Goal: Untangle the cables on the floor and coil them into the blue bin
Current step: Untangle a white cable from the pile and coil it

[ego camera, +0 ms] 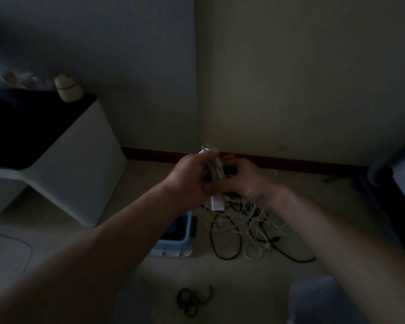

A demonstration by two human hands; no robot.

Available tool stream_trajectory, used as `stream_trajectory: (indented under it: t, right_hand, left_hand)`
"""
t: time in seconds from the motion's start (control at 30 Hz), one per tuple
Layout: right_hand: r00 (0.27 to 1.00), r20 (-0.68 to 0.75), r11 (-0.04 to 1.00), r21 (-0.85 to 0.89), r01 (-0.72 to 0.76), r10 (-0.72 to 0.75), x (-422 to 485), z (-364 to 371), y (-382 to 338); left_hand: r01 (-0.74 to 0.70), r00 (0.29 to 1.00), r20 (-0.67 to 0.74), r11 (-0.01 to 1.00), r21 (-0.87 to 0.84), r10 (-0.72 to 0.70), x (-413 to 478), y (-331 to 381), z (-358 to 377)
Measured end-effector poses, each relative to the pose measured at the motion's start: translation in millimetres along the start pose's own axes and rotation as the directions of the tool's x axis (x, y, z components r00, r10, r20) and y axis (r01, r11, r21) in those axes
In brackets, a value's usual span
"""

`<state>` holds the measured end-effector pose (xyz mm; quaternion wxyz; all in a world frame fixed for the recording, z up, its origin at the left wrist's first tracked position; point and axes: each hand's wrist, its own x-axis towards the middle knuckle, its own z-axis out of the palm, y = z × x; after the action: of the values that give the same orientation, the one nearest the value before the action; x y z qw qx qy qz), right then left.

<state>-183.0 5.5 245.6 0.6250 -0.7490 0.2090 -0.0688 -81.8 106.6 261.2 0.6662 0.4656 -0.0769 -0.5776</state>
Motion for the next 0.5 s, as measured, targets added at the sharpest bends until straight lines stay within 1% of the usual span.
stream_trajectory:
  t: [0.13, 0.2, 0.37, 0.5]
  right_hand:
    - [0.998, -0.063, 0.997, -0.074, 0.002, -0.007, 1.4, 8.5, 3.9]
    - [0.996, -0.087, 0.998, -0.057, 0.009, -0.014, 1.1, 11.9, 4.3]
    - [0.992, -0.119, 0.999, -0.021, 0.045, -0.048, 1.7, 8.2, 1.9]
    - [0.996, -0.08, 0.999, 0.031, 0.04, -0.038, 0.3, 0.0, -1.7]
  left_hand:
    - [0.001, 0.999, -0.05, 1.0, -0.001, -0.001, 0.7, -3.3, 2.5]
    - [-0.008, 0.998, -0.059, 1.0, -0.001, 0.008, 1.4, -2.3, 1.1]
    - [-0.003, 1.0, 0.014, 1.0, -0.009, 0.004, -2.1, 2.1, -1.1]
    - [0.005, 0.995, 0.099, 1.0, 0.005, -0.006, -6.3, 6.0, -3.7]
